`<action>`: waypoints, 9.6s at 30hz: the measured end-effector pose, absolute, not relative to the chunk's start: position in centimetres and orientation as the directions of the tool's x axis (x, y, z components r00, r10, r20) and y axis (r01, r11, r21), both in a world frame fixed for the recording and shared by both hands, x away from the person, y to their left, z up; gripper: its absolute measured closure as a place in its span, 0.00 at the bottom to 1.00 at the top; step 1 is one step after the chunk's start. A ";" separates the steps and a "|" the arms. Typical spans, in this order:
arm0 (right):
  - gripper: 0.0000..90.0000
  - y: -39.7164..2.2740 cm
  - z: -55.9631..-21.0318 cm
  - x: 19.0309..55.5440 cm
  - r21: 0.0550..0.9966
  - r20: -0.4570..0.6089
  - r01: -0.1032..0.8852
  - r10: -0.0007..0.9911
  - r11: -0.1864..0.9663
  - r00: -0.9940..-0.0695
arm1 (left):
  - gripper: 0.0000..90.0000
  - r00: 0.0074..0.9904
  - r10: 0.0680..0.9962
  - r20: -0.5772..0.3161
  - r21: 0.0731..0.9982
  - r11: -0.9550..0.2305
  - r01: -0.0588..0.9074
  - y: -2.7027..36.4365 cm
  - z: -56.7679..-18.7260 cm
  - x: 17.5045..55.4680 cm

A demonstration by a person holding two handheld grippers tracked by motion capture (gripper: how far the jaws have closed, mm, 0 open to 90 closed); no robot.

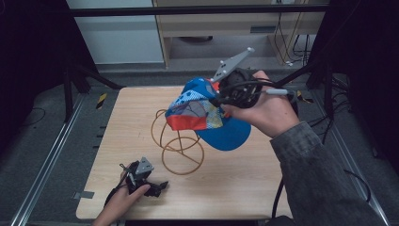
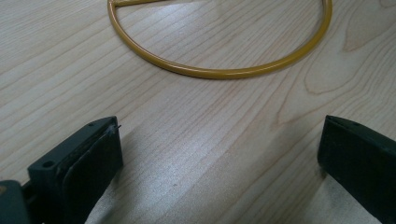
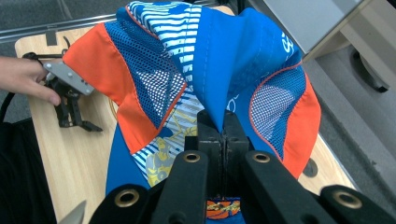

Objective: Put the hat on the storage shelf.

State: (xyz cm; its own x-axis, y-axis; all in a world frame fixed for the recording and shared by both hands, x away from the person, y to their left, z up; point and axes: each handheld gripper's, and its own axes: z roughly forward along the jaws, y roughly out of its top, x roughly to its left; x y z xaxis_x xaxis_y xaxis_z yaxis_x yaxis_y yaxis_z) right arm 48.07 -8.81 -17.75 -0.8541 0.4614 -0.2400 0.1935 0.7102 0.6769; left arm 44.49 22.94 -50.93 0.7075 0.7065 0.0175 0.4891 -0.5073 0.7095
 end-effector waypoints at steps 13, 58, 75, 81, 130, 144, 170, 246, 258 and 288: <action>1.00 -3.6 -17.2 51.1 0.638 -0.269 0.159 0.411 0.754 -0.871 | 0.00 0.708 0.706 0.018 0.710 -0.507 0.489 22.9 -50.9 44.5; 1.00 2.0 -19.0 53.6 0.603 -0.230 0.161 0.364 0.782 -0.903 | 0.00 0.709 0.705 0.018 0.708 -0.509 0.489 22.9 -50.9 44.5; 1.00 3.7 -20.1 53.7 0.583 -0.207 0.165 0.342 0.796 -0.917 | 0.00 0.711 0.703 0.018 0.708 -0.511 0.488 23.0 -50.9 44.5; 0.99 3.5 -20.6 53.8 0.576 -0.200 0.170 0.339 0.800 -0.919 | 0.00 0.710 0.704 0.018 0.709 -0.510 0.488 22.9 -50.9 44.5; 0.68 2.4 -22.6 53.6 0.559 -0.178 0.194 0.345 0.806 -0.922 | 0.00 0.709 0.705 0.017 0.710 -0.508 0.488 22.9 -50.9 44.5; 0.40 2.1 -22.5 53.4 0.583 -0.188 0.206 0.378 0.786 -0.907 | 0.00 0.709 0.705 0.017 0.710 -0.508 0.488 23.0 -50.9 44.5; 0.09 -0.4 -23.1 52.0 0.639 -0.161 0.214 0.402 0.738 -0.901 | 0.00 0.710 0.704 0.018 0.710 -0.509 0.487 23.0 -50.9 44.5; 0.06 -15.0 -25.4 49.0 0.716 -0.083 0.367 0.595 0.594 -0.800 | 0.00 0.711 0.703 0.019 0.710 -0.510 0.486 23.0 -51.0 44.5; 0.07 -18.0 -27.5 48.5 0.735 -0.076 0.411 0.668 0.539 -0.741 | 0.00 0.711 0.703 0.020 0.710 -0.510 0.485 23.0 -51.0 44.5; 0.14 -21.7 -46.1 46.3 0.681 -0.024 0.572 0.794 0.458 -0.608 | 0.00 0.711 0.703 0.019 0.709 -0.511 0.486 23.0 -51.0 44.5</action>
State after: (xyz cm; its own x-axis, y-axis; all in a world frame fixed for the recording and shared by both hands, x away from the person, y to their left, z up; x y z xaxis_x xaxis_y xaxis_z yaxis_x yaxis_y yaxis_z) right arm 46.29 -21.72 -46.10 -0.6079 0.7937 -0.0235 0.5715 0.4579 0.6809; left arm 44.49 22.97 -50.95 0.7112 0.7027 0.0187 0.4864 -0.5112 0.7086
